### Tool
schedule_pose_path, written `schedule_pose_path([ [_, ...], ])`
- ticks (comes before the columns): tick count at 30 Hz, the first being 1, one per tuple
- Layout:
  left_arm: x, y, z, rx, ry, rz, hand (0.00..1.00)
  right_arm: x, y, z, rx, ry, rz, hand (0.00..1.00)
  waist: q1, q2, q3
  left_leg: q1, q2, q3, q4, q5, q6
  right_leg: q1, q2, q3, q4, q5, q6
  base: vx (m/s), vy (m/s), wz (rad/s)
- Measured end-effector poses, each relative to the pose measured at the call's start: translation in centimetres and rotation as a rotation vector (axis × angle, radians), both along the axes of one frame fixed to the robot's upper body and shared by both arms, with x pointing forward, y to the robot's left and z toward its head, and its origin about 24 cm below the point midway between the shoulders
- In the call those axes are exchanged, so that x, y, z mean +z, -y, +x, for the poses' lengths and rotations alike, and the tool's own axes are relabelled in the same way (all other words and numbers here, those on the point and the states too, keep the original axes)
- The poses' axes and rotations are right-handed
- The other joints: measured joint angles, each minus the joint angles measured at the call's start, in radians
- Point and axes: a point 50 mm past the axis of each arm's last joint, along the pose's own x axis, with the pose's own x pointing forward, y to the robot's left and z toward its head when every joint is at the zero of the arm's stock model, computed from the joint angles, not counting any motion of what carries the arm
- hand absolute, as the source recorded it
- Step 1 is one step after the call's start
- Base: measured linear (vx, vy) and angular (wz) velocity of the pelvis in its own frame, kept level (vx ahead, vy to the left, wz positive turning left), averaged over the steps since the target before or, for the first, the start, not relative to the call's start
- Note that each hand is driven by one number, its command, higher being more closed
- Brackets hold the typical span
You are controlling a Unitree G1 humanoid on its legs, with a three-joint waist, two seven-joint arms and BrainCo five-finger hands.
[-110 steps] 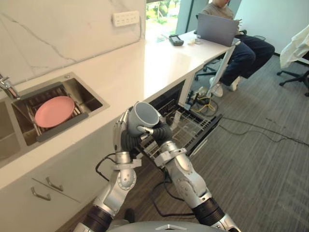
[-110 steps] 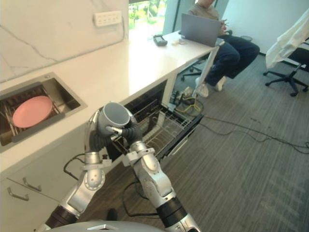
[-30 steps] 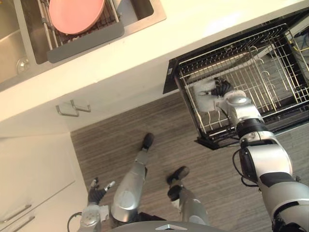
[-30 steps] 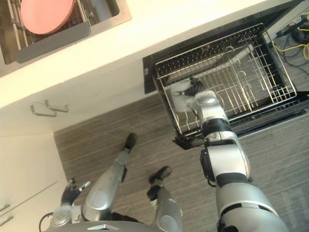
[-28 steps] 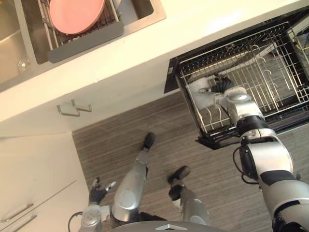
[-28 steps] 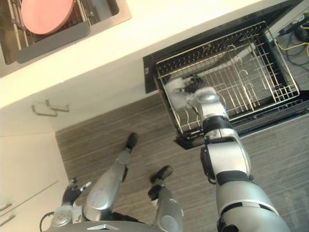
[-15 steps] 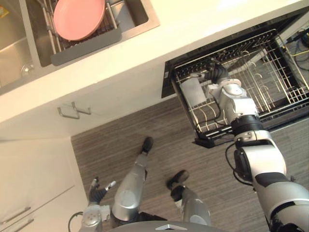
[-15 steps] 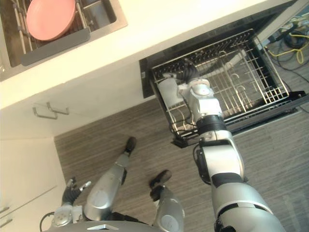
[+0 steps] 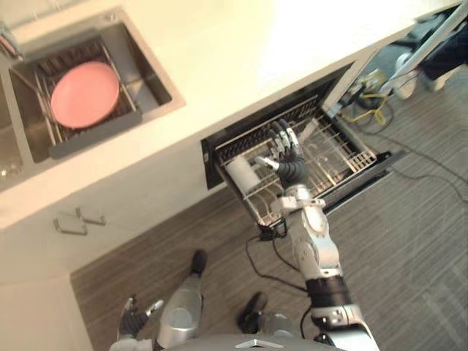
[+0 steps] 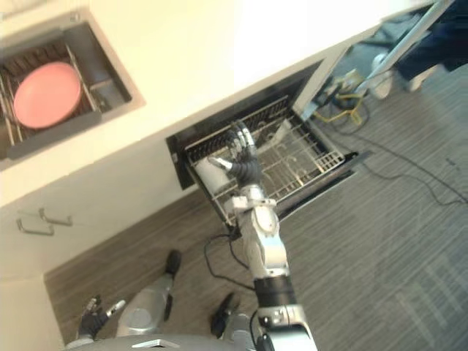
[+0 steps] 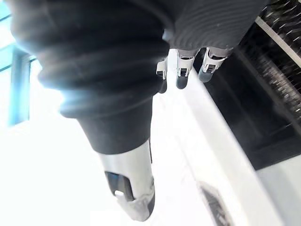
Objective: Walk over to the sink, pick up the cup, carry it to the dishwasher, place the cup inside the dishwasher, then close the dishwasher door
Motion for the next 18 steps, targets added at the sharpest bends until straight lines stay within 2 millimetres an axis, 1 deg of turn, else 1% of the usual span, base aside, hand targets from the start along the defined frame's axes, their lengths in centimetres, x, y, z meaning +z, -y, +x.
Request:
schedule_pose_path([
  [3,-0.2,-0.2,-1.0,0.028,-0.034,-0.008,0.00,0.1,0.0,-0.1,0.007,0.023,-0.001,0.00,0.003,-0.002,-0.032,0.026,0.003,-0.001,0.000,-0.006,-0.003,0.031,0.008,-0.002,-0.016,0.000,0.000,0.02,-0.039,0.01],
  [5,-0.7,-0.2,-2.6,0.096,-0.085,-0.031,0.00,0.0,0.0,-0.1,0.021,0.022,-0.004,0.00,0.003,-0.003,-0.055,0.047,0.005,-0.002,0.000,-0.009,-0.006,0.057,0.014,-0.003,-0.026,0.001,-0.001,0.00,-0.043,0.01],
  [7,-0.8,-0.3,-3.5,0.166,-0.107,-0.037,0.00,0.0,-0.2,-0.2,0.057,0.028,0.012,0.00,0.005,-0.002,-0.069,0.049,0.008,-0.006,0.000,-0.009,-0.007,0.063,0.020,-0.006,-0.029,0.002,-0.004,-0.03,-0.032,0.09],
  [9,-0.9,-0.2,-4.0,0.231,-0.119,-0.033,0.00,-0.3,-0.3,-0.3,0.074,0.015,0.032,0.00,0.003,0.001,-0.072,0.046,0.004,-0.039,0.000,0.002,-0.010,0.085,0.023,-0.042,-0.031,0.000,-0.004,-0.06,-0.042,0.53],
  [11,-0.9,-0.5,-3.8,0.293,-0.108,-0.021,0.00,-0.7,0.1,-0.2,0.060,-0.002,0.014,0.00,0.003,0.008,-0.082,0.018,-0.006,-0.116,-0.004,0.017,-0.017,0.104,0.027,-0.140,-0.018,-0.020,-0.002,-0.10,-0.051,1.11],
  [12,-0.8,-0.6,-3.9,0.312,-0.108,-0.016,0.00,-0.8,0.4,-0.1,0.051,-0.008,0.003,0.00,0.007,0.008,-0.085,0.012,-0.006,-0.105,-0.006,0.004,-0.009,0.106,0.026,-0.158,-0.011,-0.023,-0.003,-0.10,-0.040,1.11],
  [13,-0.9,-1.0,-4.4,0.361,-0.124,-0.014,0.00,-1.1,0.5,0.2,0.041,-0.023,-0.001,0.00,0.013,0.002,-0.096,-0.012,0.004,0.006,-0.006,-0.046,0.057,0.115,0.028,-0.212,-0.018,-0.018,-0.006,-0.07,0.025,1.36],
  [14,-0.9,-1.4,-4.8,0.404,-0.135,-0.014,0.00,-0.9,1.2,0.2,0.010,-0.019,-0.005,0.00,-0.006,-0.018,-0.113,-0.032,0.007,0.148,0.017,-0.108,0.147,0.139,0.008,-0.273,-0.059,0.009,-0.004,-0.07,0.079,1.87],
  [15,-1.1,-1.3,-5.1,0.430,-0.147,-0.026,0.00,-0.3,2.8,0.4,-0.043,0.005,-0.008,0.00,-0.017,-0.020,-0.114,-0.072,0.032,0.303,0.116,-0.125,0.178,0.160,-0.021,-0.316,-0.064,0.009,0.005,0.01,0.174,1.67],
  [16,-1.3,-1.0,-5.6,0.439,-0.166,-0.038,0.00,0.0,3.6,0.5,-0.067,0.015,-0.009,0.00,-0.017,-0.003,-0.115,-0.075,0.056,0.374,0.167,-0.126,0.187,0.173,-0.028,-0.338,-0.051,0.008,0.007,0.05,0.171,1.21],
  [17,-1.5,-0.5,-6.9,0.448,-0.207,-0.049,0.00,0.3,4.9,0.5,-0.102,0.029,0.001,0.00,-0.025,0.023,-0.125,-0.053,0.082,0.465,0.198,-0.108,0.204,0.198,-0.030,-0.360,-0.029,-0.002,0.027,0.12,0.239,1.19],
  [18,-1.5,0.0,-8.4,0.438,-0.251,-0.049,0.00,0.5,6.6,0.1,-0.161,0.050,0.033,0.00,-0.054,0.029,-0.139,0.009,0.049,0.473,0.127,-0.046,0.099,0.252,-0.054,-0.392,-0.011,-0.011,0.058,0.09,0.157,1.07],
])
